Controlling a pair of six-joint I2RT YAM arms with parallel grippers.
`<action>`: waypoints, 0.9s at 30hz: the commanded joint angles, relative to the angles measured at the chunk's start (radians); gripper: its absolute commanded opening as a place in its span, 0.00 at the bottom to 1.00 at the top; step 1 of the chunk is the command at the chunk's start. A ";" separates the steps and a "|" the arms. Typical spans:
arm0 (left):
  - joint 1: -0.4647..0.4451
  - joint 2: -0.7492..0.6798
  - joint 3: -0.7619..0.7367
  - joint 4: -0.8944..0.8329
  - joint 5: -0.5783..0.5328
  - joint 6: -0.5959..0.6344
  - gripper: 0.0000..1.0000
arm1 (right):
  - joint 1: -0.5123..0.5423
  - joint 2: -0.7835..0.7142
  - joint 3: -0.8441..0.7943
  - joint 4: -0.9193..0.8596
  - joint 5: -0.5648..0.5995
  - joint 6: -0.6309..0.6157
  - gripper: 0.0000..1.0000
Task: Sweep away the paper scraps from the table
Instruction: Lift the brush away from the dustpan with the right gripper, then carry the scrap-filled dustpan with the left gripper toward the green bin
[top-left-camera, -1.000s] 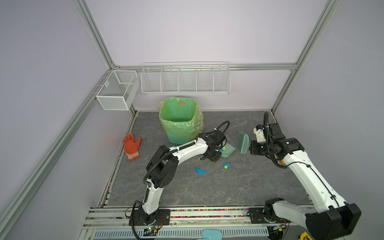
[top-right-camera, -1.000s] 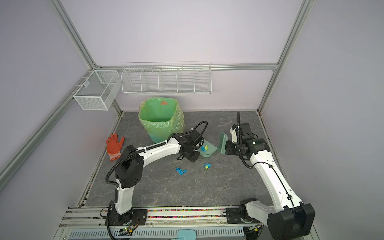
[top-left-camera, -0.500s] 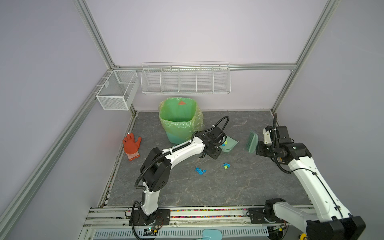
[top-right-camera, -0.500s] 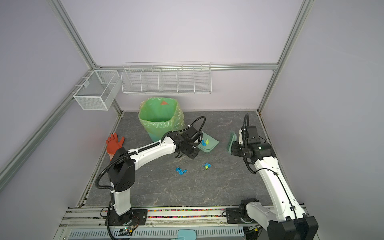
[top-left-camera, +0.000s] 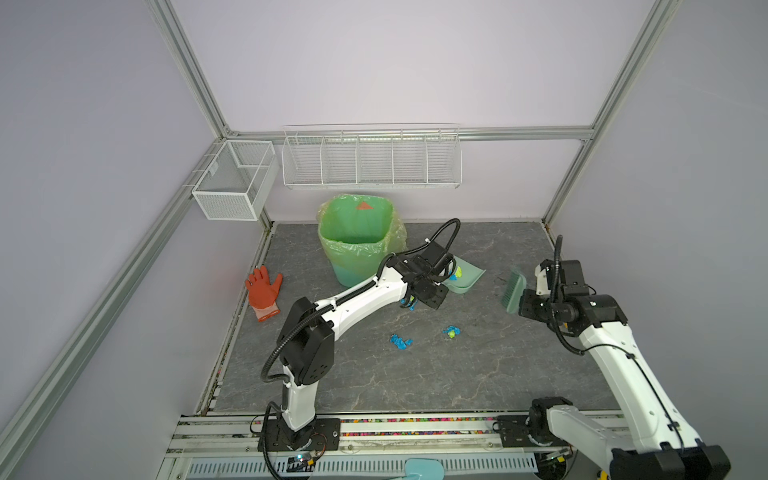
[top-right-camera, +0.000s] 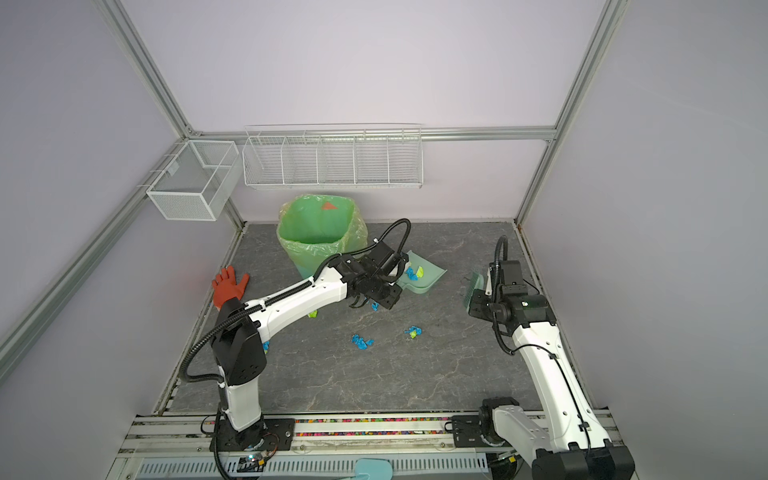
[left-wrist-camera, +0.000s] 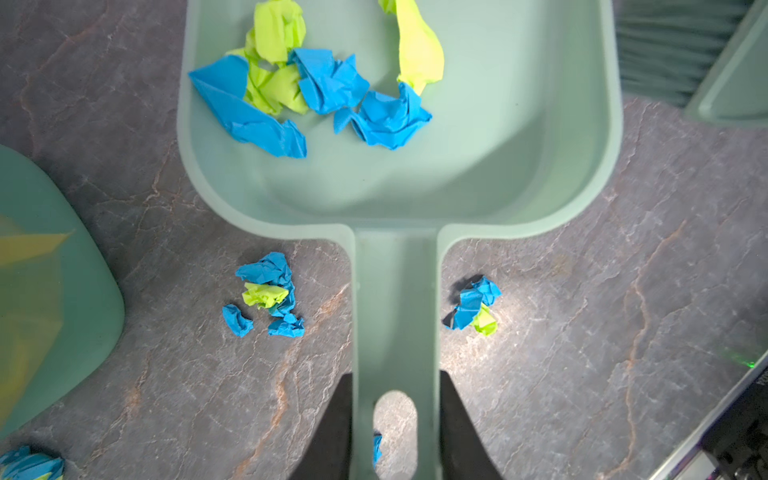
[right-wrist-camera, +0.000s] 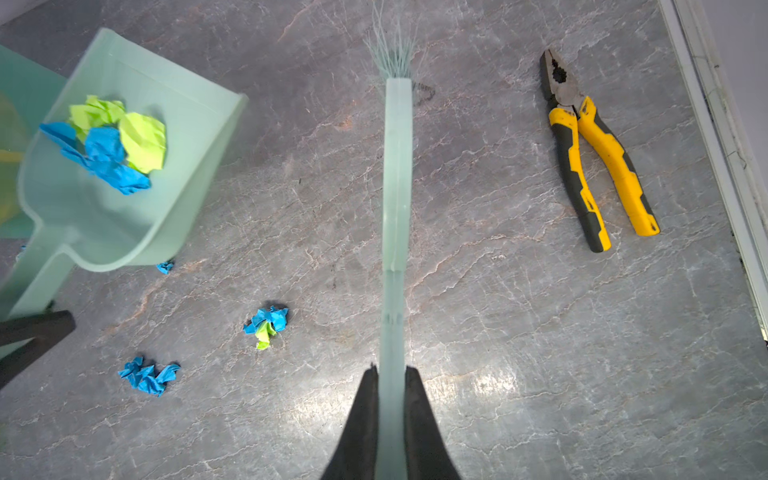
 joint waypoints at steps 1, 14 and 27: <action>-0.005 -0.034 0.070 -0.029 0.022 -0.009 0.00 | -0.010 -0.011 -0.013 0.031 -0.018 0.019 0.07; 0.005 -0.030 0.174 -0.085 -0.020 -0.052 0.00 | -0.016 -0.045 -0.047 0.029 -0.046 0.032 0.07; 0.038 -0.025 0.265 -0.065 0.031 -0.104 0.00 | -0.015 -0.055 -0.065 0.033 -0.046 0.031 0.07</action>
